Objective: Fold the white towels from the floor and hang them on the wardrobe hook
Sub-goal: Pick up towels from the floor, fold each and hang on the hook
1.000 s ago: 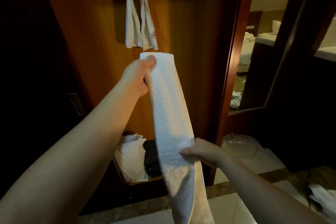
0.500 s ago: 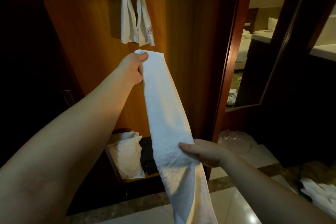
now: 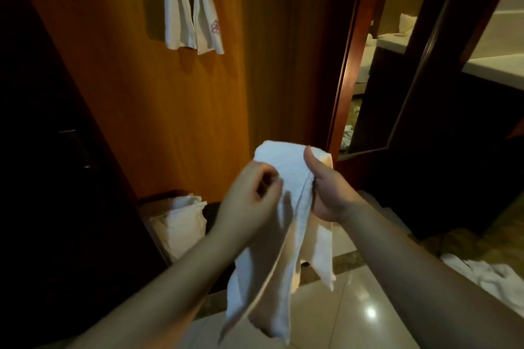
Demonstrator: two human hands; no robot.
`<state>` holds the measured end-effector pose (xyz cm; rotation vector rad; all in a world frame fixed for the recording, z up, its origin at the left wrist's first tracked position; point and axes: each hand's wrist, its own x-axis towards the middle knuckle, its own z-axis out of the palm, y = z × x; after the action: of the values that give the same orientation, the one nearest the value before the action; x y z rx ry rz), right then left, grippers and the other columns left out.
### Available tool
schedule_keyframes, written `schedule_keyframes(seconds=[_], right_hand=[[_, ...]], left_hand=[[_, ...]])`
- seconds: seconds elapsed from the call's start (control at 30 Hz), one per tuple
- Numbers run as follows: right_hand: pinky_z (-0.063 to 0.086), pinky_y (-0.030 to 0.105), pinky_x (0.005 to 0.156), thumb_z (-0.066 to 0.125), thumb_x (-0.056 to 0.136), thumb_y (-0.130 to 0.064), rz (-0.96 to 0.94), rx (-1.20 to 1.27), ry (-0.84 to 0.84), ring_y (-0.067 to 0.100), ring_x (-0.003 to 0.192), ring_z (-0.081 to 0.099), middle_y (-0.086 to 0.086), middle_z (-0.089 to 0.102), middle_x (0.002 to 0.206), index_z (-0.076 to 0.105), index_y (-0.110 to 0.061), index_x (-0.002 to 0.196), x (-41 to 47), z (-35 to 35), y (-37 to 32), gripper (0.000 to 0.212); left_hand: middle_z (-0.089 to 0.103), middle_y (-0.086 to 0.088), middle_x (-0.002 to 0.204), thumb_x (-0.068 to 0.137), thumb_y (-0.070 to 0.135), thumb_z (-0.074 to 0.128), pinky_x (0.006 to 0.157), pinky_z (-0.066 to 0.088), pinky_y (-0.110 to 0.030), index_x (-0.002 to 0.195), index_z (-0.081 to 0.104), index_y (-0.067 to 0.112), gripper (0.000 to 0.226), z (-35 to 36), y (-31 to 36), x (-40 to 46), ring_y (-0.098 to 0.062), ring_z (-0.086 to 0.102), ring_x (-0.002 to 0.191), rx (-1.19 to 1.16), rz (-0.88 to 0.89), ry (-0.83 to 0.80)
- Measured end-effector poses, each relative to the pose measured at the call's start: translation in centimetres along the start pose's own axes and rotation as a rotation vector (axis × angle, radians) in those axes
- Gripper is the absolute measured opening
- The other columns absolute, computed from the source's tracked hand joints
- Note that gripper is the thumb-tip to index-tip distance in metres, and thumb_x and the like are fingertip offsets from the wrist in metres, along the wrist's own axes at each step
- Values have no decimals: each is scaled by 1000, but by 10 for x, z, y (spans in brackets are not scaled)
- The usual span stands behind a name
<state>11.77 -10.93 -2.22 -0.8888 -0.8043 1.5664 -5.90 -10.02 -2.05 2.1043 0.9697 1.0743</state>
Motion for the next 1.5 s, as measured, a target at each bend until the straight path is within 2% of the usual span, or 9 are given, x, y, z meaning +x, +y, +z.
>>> schedule_keyframes(seconds=[0.1, 0.47, 0.6, 0.83, 0.97, 1.1, 1.23, 1.33, 1.5], right_hand=[[55, 36, 98, 62, 84, -63, -15, -18, -8, 24, 125, 62, 5, 66, 135, 75, -28, 120, 3, 5, 3, 52], [35, 49, 118, 55, 78, -64, -92, -93, 205, 27, 137, 50, 8, 49, 152, 39, -17, 152, 22, 29, 0, 89], [49, 41, 106, 52, 76, -68, -68, -126, 263, 25, 130, 56, 9, 49, 152, 44, -19, 142, 24, 36, -5, 82], [18, 42, 124, 41, 67, -79, 26, -340, 278, 25, 154, 19, 4, 17, 168, 12, -24, 161, 26, 45, 0, 113], [26, 42, 122, 38, 62, -83, 36, -440, 289, 28, 148, 33, 8, 32, 163, 25, -17, 157, 27, 48, 1, 116], [40, 47, 114, 35, 52, -99, 34, -586, 343, 25, 124, 57, 5, 57, 140, 48, -23, 137, 25, 50, 1, 115], [37, 44, 109, 21, 27, -113, 43, -773, 391, 15, 105, 57, -7, 57, 114, 51, -43, 104, 21, 44, -6, 109], [36, 48, 114, 23, 41, -111, -25, -802, 409, 21, 120, 56, -4, 60, 129, 61, -29, 127, 23, 41, -8, 124], [58, 36, 83, 51, 51, -91, -131, -612, 497, 13, 92, 70, -3, 74, 94, 67, -22, 89, 24, 46, -5, 81]], left_hand=[[47, 23, 92, 86, 52, 49, 70, 39, -11, 101, 48, 38, 20, 15, -4, -12, 2, 51, 91, 153, 46, -13], [40, 15, 69, 95, 22, 57, 53, 23, -19, 80, 45, 28, 20, 15, -12, 11, -4, 43, 63, 371, 4, 90], [35, 19, 72, 95, 18, 58, 52, 25, -13, 86, 44, 29, 20, 12, -9, 5, 2, 42, 63, 341, 95, 83], [49, 17, 78, 96, 36, 61, 57, 37, -14, 91, 45, 37, 16, 31, -23, -2, -1, 54, 68, 179, 9, -39], [52, 15, 79, 88, 53, 60, 50, 39, -16, 96, 37, 39, 28, 38, -33, 4, -2, 57, 65, 164, -175, 34], [50, 13, 73, 93, 39, 56, 46, 31, -14, 86, 38, 38, 19, 28, -38, 12, -4, 53, 57, 219, -163, 114], [36, 16, 71, 89, 22, 58, 39, 22, -18, 78, 29, 37, 34, 0, -37, 26, -7, 45, 53, 358, -84, 279], [32, 14, 78, 89, 15, 63, 45, 18, -21, 84, 35, 27, 31, -6, -37, 36, -3, 36, 54, 434, -62, 269], [47, 6, 96, 91, 23, 66, 45, 28, -21, 100, 42, 23, 26, 10, -38, 34, -4, 43, 60, 461, -91, 76]])
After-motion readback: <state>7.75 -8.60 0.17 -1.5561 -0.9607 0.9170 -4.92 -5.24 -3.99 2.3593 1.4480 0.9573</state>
